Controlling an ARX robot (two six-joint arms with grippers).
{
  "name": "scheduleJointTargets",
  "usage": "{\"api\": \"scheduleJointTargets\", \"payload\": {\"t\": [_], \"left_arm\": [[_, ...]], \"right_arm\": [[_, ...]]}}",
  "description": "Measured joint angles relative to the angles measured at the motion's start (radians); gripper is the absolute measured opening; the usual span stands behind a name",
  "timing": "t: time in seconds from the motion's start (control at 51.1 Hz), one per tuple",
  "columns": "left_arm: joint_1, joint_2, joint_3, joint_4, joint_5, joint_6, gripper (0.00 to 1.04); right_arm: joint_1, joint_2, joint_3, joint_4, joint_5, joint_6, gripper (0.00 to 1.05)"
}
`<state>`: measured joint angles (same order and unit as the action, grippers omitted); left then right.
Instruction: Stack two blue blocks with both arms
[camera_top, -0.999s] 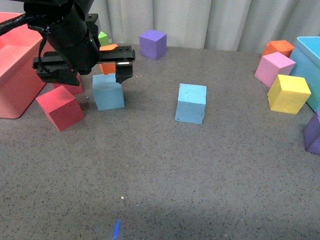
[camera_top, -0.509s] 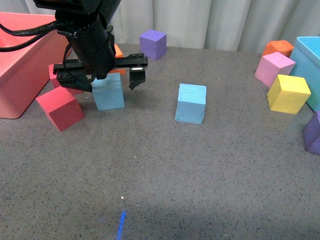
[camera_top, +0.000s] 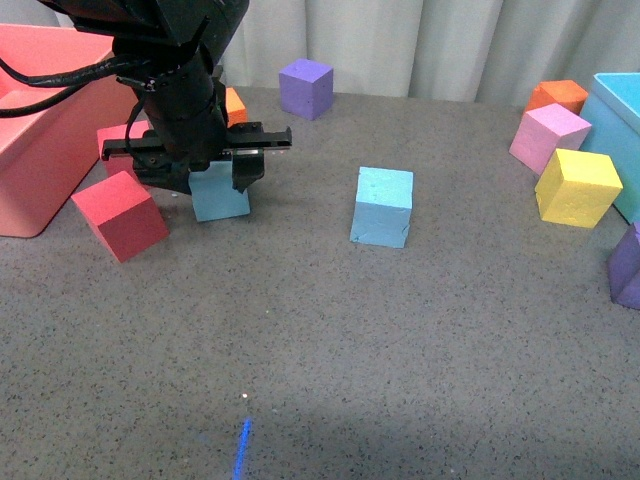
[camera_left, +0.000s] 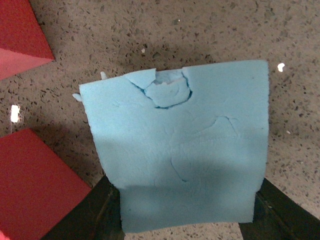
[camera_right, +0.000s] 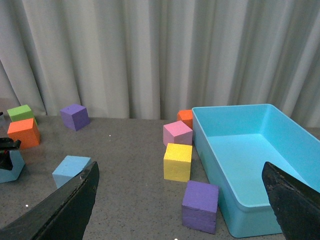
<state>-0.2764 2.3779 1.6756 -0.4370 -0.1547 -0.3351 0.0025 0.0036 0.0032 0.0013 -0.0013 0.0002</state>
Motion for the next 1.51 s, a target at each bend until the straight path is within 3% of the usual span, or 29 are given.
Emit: {"api": "scheduleJointTargets", "payload": {"t": [0.372, 0.803, 1.469, 1.508], "left_arm": [[-0.117, -0.188, -0.078, 0.002, 0.009, -0.04, 0.45], [-0.308, -0.135, 0.1, -0.109, -0.04, -0.054, 0.44], [-0.336, -0.027, 0.191, -0.155, -0.044, -0.06, 0.43], [-0.336, -0.025, 0.196, -0.158, -0.043, -0.063, 0.47]], "right_arm": [[0.0, 0.0, 0.0, 0.0, 0.0, 0.0, 0.95], [0.0, 0.0, 0.0, 0.0, 0.0, 0.0, 0.95], [0.0, 0.0, 0.0, 0.0, 0.0, 0.0, 0.95], [0.0, 0.0, 0.0, 0.0, 0.0, 0.0, 0.95]]}}
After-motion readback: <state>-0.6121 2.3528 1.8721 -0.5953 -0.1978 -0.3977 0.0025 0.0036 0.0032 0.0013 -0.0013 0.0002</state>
